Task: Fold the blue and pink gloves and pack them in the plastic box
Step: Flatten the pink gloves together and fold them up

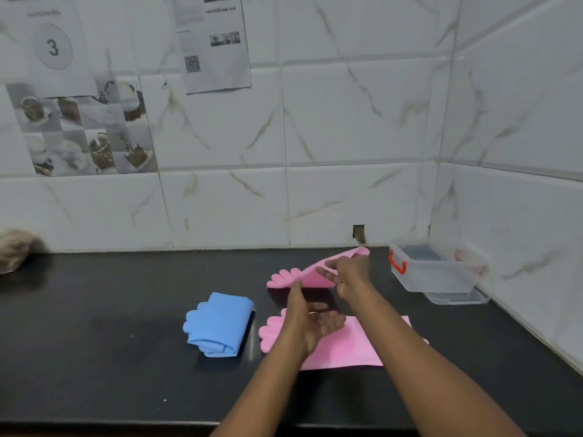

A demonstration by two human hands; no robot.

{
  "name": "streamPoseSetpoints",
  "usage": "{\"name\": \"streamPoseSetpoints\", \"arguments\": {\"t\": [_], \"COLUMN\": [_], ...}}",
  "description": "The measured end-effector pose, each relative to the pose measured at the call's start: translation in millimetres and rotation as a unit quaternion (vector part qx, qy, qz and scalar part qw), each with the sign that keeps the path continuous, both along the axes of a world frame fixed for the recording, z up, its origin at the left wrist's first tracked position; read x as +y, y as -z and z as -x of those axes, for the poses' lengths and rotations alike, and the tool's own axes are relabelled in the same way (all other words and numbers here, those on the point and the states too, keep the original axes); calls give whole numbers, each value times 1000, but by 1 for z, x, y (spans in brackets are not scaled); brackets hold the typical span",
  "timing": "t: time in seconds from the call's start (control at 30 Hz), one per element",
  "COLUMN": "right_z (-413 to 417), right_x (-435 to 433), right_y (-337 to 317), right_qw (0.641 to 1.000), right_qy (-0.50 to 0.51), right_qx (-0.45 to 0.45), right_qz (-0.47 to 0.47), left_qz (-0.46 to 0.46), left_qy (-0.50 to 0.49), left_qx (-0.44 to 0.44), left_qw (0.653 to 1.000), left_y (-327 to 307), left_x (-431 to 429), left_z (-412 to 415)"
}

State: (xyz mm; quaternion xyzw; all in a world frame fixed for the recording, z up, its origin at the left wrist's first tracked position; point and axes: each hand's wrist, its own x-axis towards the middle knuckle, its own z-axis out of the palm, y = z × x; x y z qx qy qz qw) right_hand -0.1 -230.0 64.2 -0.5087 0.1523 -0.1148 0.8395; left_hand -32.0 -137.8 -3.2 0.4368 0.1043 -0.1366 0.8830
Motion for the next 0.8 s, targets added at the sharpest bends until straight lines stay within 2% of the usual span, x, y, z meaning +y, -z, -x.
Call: {"name": "streamPoseSetpoints", "arguments": {"t": [0.07, 0.13, 0.17, 0.23, 0.33, 0.47, 0.63, 0.73, 0.8], "right_z": [26, 59, 76, 107, 119, 104, 76, 61, 53], "right_x": [6, 2, -1, -8, -17, -19, -7, -14, -30], "right_y": [-9, -2, 8, 31, 60, 68, 59, 54, 47], "right_qw": [1000, 1000, 999, 998, 997, 994, 961, 972, 975], "right_qy": [-6, -12, -22, -48, -51, -99, -205, -134, -63], "right_qx": [-6, -6, -6, -9, 20, 27, 31, -21, -83], "right_qz": [-16, 12, 24, 42, 46, -29, -185, -193, -196], "left_qz": [207, 318, 324, 281, 230, 208, 175, 134, 142], "left_qy": [58, 46, 34, 18, 52, 67, 101, 136, 131], "left_qx": [18, -8, -34, -102, -171, -196, -185, -168, -151], "left_qw": [976, 947, 945, 954, 956, 956, 962, 967, 969], "left_y": [-1, -9, -14, -30, -52, -73, -89, -91, -85], "left_x": [11, 20, 25, 35, 43, 41, 23, 17, 19], "left_z": [-24, -43, -53, -64, -72, -65, -53, -44, -42]}}
